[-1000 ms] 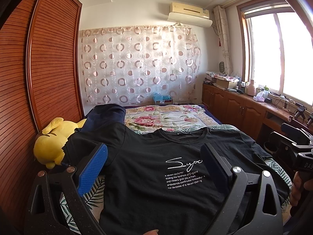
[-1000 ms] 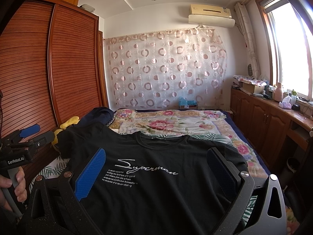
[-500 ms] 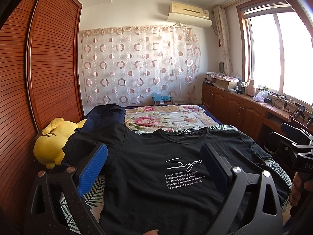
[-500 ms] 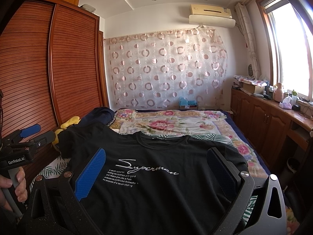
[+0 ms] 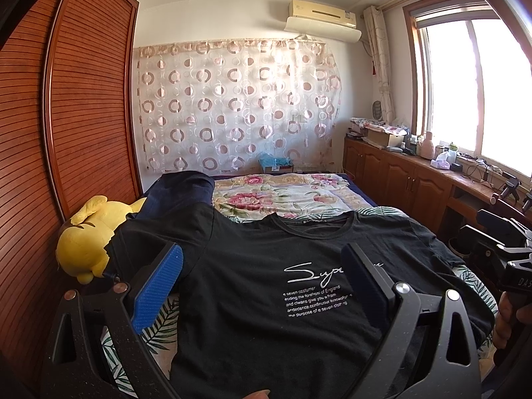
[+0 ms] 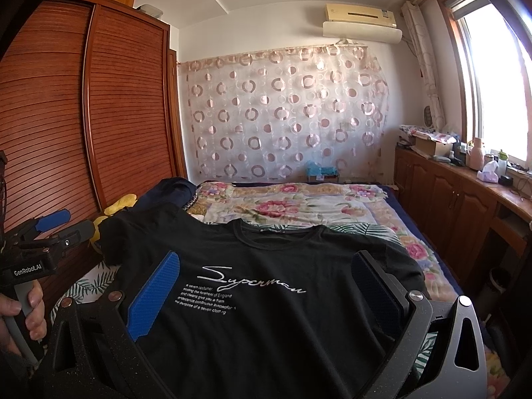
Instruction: Fold small clothes
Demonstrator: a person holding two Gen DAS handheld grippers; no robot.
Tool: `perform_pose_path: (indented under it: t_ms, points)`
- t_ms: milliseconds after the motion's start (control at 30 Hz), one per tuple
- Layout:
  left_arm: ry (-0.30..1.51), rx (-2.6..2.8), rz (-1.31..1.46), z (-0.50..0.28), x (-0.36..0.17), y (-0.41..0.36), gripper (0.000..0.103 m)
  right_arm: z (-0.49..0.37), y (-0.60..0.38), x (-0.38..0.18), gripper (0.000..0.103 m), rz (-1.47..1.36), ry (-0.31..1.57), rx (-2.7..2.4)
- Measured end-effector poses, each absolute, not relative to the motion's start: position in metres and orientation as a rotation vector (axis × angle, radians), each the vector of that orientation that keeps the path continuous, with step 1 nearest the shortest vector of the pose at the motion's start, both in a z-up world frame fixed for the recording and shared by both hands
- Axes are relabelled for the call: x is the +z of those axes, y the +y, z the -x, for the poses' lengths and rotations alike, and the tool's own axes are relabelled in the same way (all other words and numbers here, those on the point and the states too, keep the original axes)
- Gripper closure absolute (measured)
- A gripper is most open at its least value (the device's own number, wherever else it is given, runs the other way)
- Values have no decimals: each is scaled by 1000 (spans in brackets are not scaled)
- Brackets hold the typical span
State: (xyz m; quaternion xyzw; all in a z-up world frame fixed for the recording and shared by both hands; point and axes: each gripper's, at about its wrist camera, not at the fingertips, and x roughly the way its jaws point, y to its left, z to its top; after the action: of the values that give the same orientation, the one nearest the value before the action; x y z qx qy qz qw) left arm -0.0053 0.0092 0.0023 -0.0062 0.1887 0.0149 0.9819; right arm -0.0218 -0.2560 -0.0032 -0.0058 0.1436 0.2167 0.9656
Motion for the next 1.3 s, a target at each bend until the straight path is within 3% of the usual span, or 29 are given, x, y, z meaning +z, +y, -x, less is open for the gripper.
perform_pose_path:
  t_ms: [967, 1033, 1167, 1300]
  points:
    - [570, 88, 71, -30, -72, 126, 7, -39, -236, -17, 0, 188, 491, 638]
    - [572, 87, 90, -35, -72, 140, 12, -40, -237, -15, 0, 199, 488, 646]
    - [607, 72, 117, -54, -77, 167, 36, -40, -241, -12, 0, 203, 477, 657]
    - [630, 93, 126, -73, -84, 191, 50, -39, -245, -12, 0, 206, 473, 666]
